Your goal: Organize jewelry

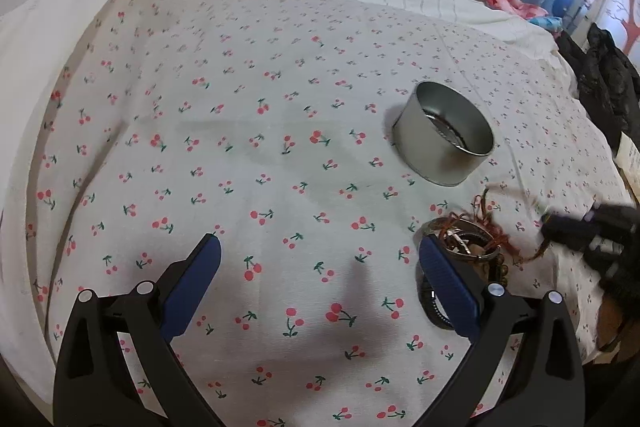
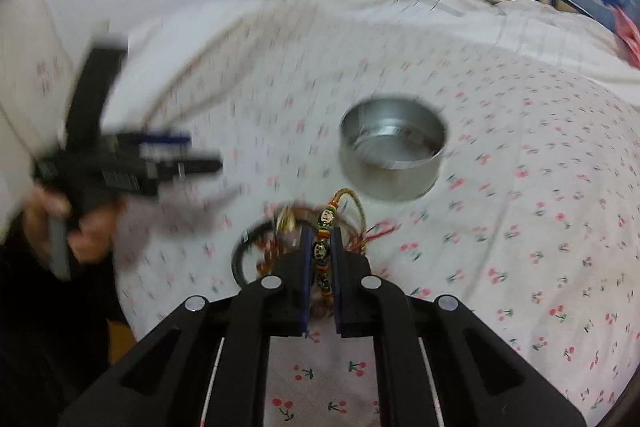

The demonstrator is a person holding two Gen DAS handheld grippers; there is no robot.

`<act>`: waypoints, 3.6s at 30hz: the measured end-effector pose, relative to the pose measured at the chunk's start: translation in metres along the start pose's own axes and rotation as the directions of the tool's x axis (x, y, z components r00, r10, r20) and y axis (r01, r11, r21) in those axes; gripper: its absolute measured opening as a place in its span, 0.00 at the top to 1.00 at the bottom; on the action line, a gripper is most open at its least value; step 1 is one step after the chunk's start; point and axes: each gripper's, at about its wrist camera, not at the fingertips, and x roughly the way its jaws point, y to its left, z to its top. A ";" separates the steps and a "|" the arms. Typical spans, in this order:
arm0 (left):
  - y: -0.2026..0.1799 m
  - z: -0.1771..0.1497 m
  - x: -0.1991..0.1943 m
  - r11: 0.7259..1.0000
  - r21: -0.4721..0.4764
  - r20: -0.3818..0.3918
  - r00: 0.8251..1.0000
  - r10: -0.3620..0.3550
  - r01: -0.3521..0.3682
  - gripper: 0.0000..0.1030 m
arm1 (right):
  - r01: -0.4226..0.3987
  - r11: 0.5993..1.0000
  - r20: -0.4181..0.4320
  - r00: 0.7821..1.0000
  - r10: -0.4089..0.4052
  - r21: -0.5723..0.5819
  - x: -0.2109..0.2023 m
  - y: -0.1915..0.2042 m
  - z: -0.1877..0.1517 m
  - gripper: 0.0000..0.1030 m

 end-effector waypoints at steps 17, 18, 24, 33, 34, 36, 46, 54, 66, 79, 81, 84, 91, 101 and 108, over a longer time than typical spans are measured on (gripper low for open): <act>-0.124 0.000 0.009 0.877 0.391 0.007 0.953 -0.304 0.278 0.07 | -0.074 0.948 0.251 0.968 -0.006 0.309 -0.076 -0.067 0.005 0.91; -0.130 0.002 0.013 0.876 0.385 -0.005 0.950 -0.312 0.290 0.07 | -0.077 0.944 0.262 0.965 -0.011 0.321 -0.078 -0.068 0.005 0.91; -0.177 0.011 0.060 0.893 0.380 -0.079 0.971 -0.227 0.240 0.15 | -0.097 0.927 0.302 0.953 -0.018 0.362 -0.087 -0.077 0.003 0.91; -0.197 -0.003 0.092 0.886 0.402 -0.151 0.971 -0.185 0.231 0.91 | -0.085 0.916 0.330 0.942 -0.055 0.393 -0.094 -0.087 0.002 0.90; -0.195 -0.004 0.092 0.888 0.389 -0.157 0.968 -0.198 0.245 0.91 | -0.083 0.914 0.333 0.941 -0.059 0.398 -0.094 -0.088 0.002 0.90; -0.188 -0.004 0.089 0.894 0.351 -0.169 0.958 -0.232 0.278 0.91 | -0.081 0.910 0.339 0.938 -0.068 0.408 -0.095 -0.090 0.001 0.90; -0.133 0.030 0.023 0.897 0.292 -0.063 0.943 -0.327 0.331 0.92 | -0.165 0.874 0.402 0.915 -0.038 0.457 -0.091 -0.097 0.005 0.90; -0.095 0.067 0.011 0.923 0.233 0.011 0.948 -0.318 0.306 0.92 | -0.264 0.853 0.428 0.902 0.053 0.451 -0.066 -0.090 0.023 0.90; -0.102 0.092 0.088 0.954 0.182 -0.121 0.969 -0.218 0.237 0.88 | -0.308 0.844 0.395 0.910 0.126 0.439 -0.017 -0.075 0.047 0.90; -0.020 0.092 0.035 0.989 0.024 0.049 0.988 -0.146 0.145 0.34 | -0.028 0.916 0.163 0.986 -0.041 0.400 0.054 -0.049 0.064 0.89; -0.013 0.089 0.033 0.993 0.035 0.056 0.992 -0.111 0.109 0.33 | 0.039 0.921 0.093 0.992 -0.082 0.388 0.069 -0.044 0.062 0.72; -0.012 0.080 0.029 0.996 0.073 0.072 0.996 -0.046 0.041 0.27 | 0.048 0.915 0.107 0.989 -0.098 0.402 0.060 -0.045 0.057 0.66; -0.017 0.050 0.021 0.989 0.151 0.055 0.998 -0.005 -0.003 0.24 | 0.057 0.905 0.144 0.981 -0.128 0.421 0.013 -0.054 0.041 0.56; -0.023 0.019 0.024 0.977 0.212 0.019 1.000 0.021 -0.024 0.21 | 0.019 0.917 -0.017 1.000 -0.014 0.398 0.007 -0.048 -0.002 0.56; -0.034 0.009 0.018 0.963 0.263 0.041 0.998 0.053 -0.062 0.19 | -0.112 0.882 -0.050 0.987 0.151 0.457 0.021 -0.042 -0.025 0.54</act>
